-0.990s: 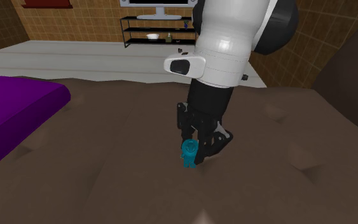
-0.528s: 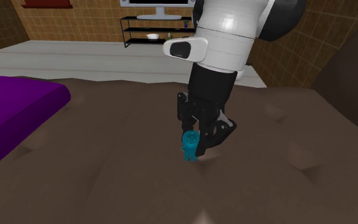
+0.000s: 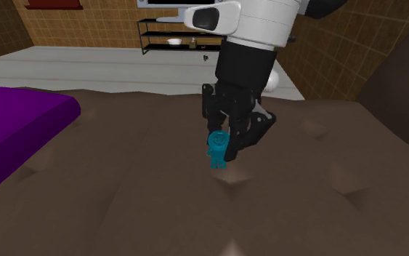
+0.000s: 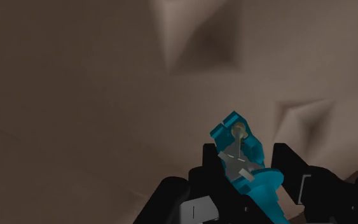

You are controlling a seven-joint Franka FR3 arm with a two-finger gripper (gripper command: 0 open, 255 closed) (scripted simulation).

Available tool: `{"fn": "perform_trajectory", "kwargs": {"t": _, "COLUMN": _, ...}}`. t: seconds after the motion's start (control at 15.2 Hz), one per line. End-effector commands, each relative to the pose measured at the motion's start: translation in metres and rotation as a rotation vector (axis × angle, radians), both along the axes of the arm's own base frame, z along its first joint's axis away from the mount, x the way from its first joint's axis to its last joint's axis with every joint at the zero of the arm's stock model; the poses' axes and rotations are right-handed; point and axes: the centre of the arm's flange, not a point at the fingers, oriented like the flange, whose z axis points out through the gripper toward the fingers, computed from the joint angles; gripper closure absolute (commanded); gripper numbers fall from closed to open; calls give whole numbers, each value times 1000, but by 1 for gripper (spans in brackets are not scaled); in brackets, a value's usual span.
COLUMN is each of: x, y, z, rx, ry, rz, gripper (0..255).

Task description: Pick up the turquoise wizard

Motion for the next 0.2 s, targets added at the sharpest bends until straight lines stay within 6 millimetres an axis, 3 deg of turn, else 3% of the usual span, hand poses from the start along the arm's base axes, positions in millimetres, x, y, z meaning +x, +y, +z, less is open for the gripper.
{"fn": "perform_trajectory", "kwargs": {"t": 0.0, "x": 0, "y": 0, "z": 10, "rx": 0, "ry": 0, "rz": 0, "gripper": 255}}
{"fn": "perform_trajectory", "kwargs": {"t": 0.13, "x": 0, "y": 0, "z": 11, "rx": -1, "ry": 1, "rz": 0, "gripper": 255}}
